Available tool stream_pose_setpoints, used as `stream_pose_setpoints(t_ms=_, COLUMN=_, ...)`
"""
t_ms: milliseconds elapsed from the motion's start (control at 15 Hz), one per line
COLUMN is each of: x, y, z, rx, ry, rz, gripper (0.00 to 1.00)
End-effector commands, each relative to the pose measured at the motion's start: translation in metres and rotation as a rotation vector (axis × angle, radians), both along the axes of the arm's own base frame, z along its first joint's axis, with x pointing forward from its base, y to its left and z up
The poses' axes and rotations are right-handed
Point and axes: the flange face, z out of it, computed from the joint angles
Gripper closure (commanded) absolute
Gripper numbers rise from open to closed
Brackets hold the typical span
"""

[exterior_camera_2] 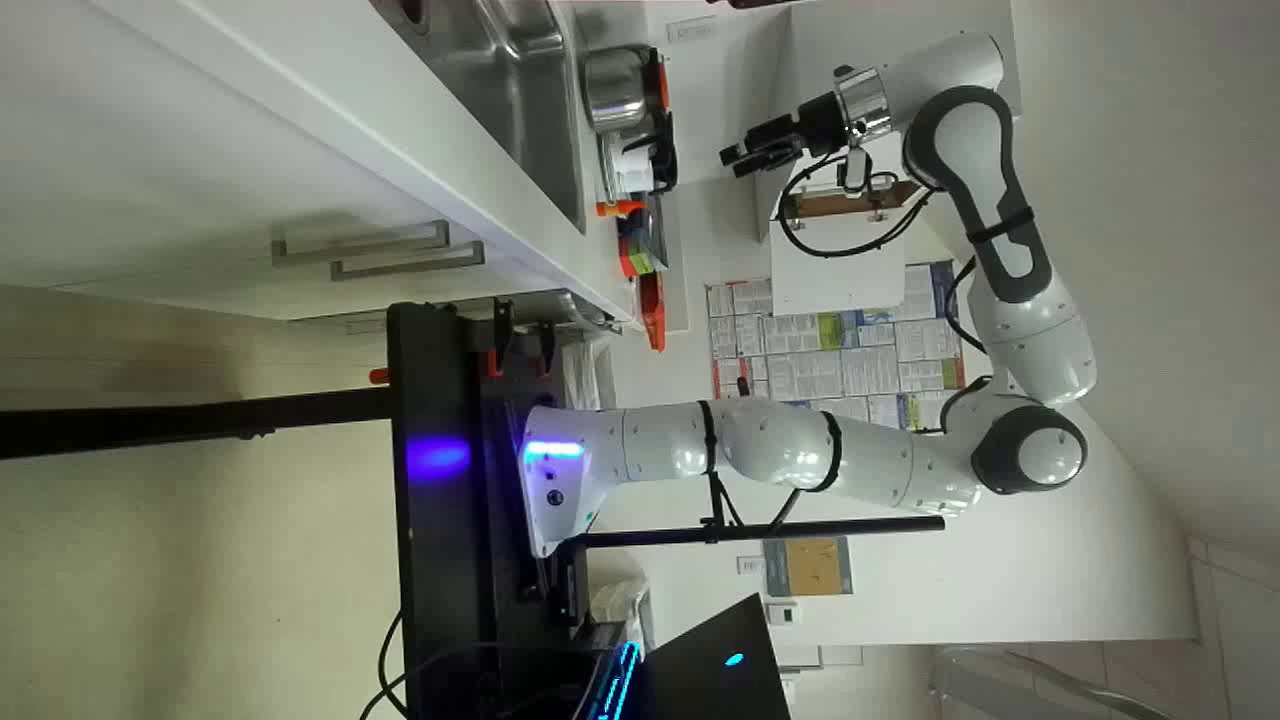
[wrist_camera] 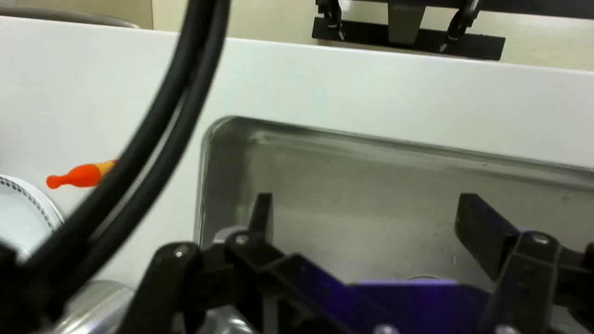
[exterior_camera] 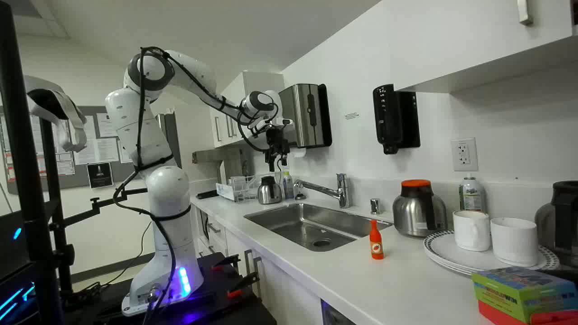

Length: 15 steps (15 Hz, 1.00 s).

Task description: Open then close the tap

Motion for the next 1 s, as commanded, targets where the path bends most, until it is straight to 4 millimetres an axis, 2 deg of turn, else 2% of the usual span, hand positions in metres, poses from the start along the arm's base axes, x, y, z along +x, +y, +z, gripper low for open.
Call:
stream_pose_setpoints(t_ms=0, x=0.004, y=0.001, z=0.007, rx=0.005, ry=-0.027, rz=0.003, gripper=0.00)
stream_pose_setpoints(t_ms=133, x=0.006, y=0.003, z=0.033, rx=0.010, ry=-0.081, rz=0.005, gripper=0.00)
stream_pose_setpoints(t_ms=267, x=0.002, y=0.003, z=0.046, rx=0.011, ry=-0.109, rz=0.005, gripper=0.00)
stream_pose_setpoints(t_ms=933, x=0.001, y=0.003, z=0.047, rx=0.010, ry=-0.112, rz=0.005, gripper=0.00)
